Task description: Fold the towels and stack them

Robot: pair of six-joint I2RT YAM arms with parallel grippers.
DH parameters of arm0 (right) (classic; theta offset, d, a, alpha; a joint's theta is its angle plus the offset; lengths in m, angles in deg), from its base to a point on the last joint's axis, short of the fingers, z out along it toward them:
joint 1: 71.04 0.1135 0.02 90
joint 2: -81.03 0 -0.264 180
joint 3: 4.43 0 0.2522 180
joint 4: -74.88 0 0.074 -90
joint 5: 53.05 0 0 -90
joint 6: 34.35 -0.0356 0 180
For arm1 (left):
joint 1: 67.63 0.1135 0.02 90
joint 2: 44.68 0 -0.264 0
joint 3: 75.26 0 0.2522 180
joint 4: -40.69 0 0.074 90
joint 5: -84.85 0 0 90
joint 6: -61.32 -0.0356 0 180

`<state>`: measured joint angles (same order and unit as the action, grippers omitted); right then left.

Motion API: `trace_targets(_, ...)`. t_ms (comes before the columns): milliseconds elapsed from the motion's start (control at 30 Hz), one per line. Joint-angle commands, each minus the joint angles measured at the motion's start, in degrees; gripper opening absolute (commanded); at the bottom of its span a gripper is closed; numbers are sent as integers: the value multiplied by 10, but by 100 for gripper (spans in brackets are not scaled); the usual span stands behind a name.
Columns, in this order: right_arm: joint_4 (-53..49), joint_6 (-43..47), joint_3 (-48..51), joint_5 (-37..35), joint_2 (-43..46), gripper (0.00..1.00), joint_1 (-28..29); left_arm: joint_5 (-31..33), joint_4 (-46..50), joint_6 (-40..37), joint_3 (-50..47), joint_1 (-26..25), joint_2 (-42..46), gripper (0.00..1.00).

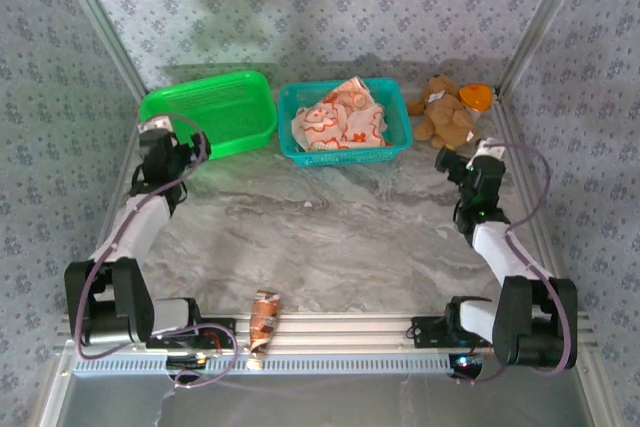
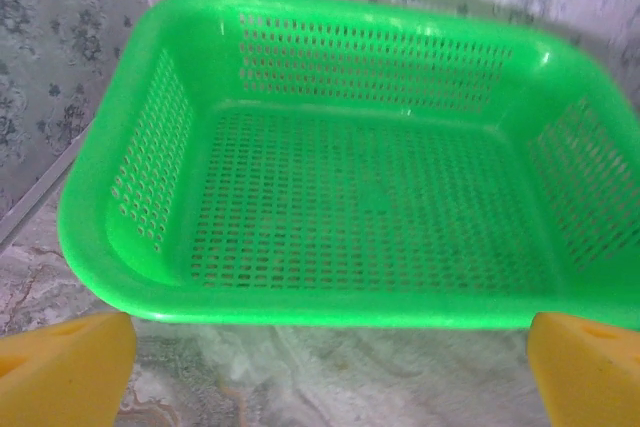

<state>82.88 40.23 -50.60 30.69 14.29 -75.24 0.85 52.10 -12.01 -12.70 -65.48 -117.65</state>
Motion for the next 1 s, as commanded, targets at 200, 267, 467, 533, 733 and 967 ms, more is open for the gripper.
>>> trace_targets(200, -223, -11, -218, 120, -108, 100, 111, -85, 197, 93, 51, -11, 28, 100)
trace_targets(267, -266, 4, -277, 108, -153, 92, 152, -88, 203, 88, 49, -17, 34, 100)
trace_targets(467, -363, 38, -453, 64, -315, 66, 257, -90, 214, 58, 22, -22, 54, 100)
trace_targets(533, -386, 42, -508, 49, -372, 66, 283, -90, 215, 45, 11, -22, 60, 100)
trace_targets(733, -480, 26, -659, 8, -528, 63, 313, -96, 216, 27, 8, -23, 65, 100)
trace_targets(967, -527, 7, -773, 19, -636, 54, 312, -99, 213, 19, 9, -26, 64, 100)
